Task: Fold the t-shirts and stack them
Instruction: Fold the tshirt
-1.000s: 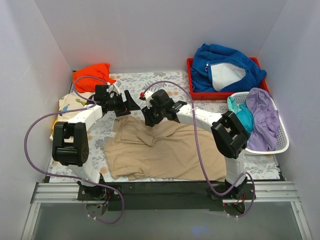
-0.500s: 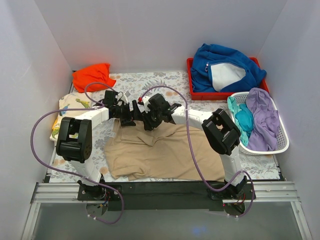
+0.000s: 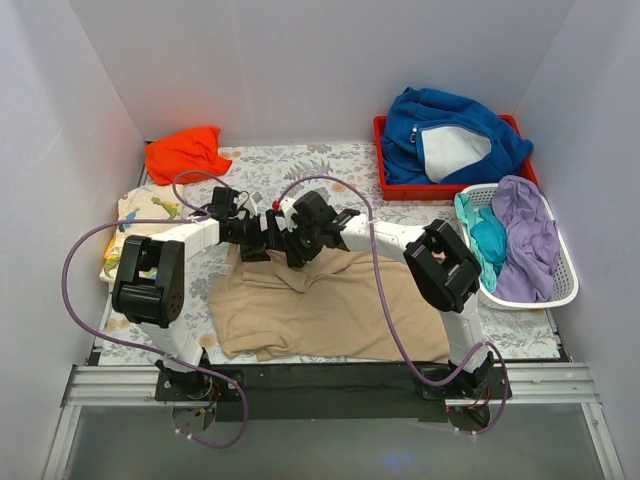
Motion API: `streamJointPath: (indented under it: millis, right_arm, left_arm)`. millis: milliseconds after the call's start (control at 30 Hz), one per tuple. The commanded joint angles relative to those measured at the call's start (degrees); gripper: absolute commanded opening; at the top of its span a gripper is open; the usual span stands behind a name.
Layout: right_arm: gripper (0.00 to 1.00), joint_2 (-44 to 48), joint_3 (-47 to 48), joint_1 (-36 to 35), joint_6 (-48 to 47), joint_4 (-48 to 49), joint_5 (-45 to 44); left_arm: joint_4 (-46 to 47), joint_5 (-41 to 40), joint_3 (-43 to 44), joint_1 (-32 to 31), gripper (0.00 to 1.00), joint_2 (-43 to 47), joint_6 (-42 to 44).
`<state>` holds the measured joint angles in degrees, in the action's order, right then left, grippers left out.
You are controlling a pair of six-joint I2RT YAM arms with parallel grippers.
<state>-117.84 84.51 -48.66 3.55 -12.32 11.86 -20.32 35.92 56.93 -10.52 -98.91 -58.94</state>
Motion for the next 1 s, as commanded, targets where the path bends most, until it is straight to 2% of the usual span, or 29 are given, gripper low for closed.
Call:
streamJointPath:
  millis: [0,233,400,600,667,767,967]
  right_arm:
    - [0.50,1.5,2.9,0.1,-0.9,2.0,-2.5]
    - [0.50,3.9,2.2,0.2,-1.9,1.3,-4.2]
    - [0.50,7.1,-0.9,0.0,-1.1,0.9,-1.6]
    - [0.50,10.0,-6.0,-1.9,0.2,0.7,0.3]
    - [0.49,10.3,-6.8,-2.3,0.1,0.7,-0.4]
    - [0.49,10.0,-6.7,-2.4,-0.1,1.1,-1.5]
    - [0.50,6.1,-2.4,-2.4,-0.7,1.1,-2.6]
  left_arm:
    - [-6.7,4.6,-2.4,-2.2,0.79,4.9,1.9]
    - [-12.7,5.0,-4.5,-3.1,0.78,13.0,0.8]
    - [-16.7,4.7,-6.2,-3.5,0.77,17.1,-0.1]
    - [-19.3,2.6,-13.0,-3.6,0.77,26.7,-4.5]
    - [-20.1,0.4,-12.6,-3.6,0.74,29.4,-4.8]
    - [-18.5,-3.6,-10.6,-3.5,0.76,36.0,-7.1]
    - [-15.0,-10.9,-8.1,-3.5,0.77,38.9,-10.3]
